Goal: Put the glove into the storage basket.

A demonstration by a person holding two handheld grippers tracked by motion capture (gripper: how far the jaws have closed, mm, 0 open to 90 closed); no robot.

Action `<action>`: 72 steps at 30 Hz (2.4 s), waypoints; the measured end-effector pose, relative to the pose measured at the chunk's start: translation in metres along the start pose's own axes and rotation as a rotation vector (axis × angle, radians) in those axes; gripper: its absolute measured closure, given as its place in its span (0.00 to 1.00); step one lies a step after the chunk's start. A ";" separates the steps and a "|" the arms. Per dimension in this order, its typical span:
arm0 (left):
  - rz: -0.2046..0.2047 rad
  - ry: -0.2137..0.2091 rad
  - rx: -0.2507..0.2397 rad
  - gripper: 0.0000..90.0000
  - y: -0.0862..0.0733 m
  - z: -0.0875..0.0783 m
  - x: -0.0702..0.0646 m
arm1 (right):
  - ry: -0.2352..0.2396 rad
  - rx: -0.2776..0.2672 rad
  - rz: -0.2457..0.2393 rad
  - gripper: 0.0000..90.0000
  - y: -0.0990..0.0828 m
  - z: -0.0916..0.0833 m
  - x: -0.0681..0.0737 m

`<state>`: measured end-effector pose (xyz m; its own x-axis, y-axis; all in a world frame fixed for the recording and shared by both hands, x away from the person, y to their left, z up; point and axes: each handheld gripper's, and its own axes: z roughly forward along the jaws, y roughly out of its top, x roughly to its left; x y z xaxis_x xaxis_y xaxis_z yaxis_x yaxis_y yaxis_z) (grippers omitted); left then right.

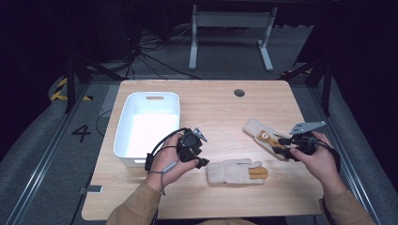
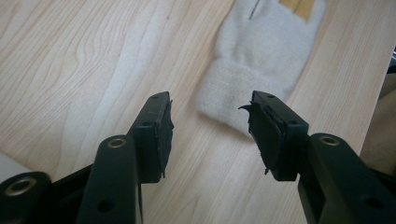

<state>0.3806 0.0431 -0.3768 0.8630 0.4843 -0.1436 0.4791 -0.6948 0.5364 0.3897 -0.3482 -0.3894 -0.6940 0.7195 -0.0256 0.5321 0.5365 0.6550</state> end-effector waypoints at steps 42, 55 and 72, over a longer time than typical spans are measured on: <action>-0.018 0.050 -0.017 0.50 -0.020 0.001 0.002 | -0.048 -0.009 0.111 0.64 -0.017 0.066 -0.040; -0.013 0.046 -0.007 0.50 -0.019 0.002 0.001 | -0.052 0.023 0.099 0.88 -0.015 0.062 -0.038; 0.017 0.038 -0.005 0.49 -0.011 0.005 0.001 | -0.105 -0.135 0.046 0.89 -0.004 0.020 -0.023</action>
<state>0.3775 0.0486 -0.3866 0.8640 0.4930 -0.1026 0.4639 -0.7000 0.5430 0.4128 -0.3579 -0.4067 -0.6126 0.7875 -0.0674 0.4869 0.4432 0.7527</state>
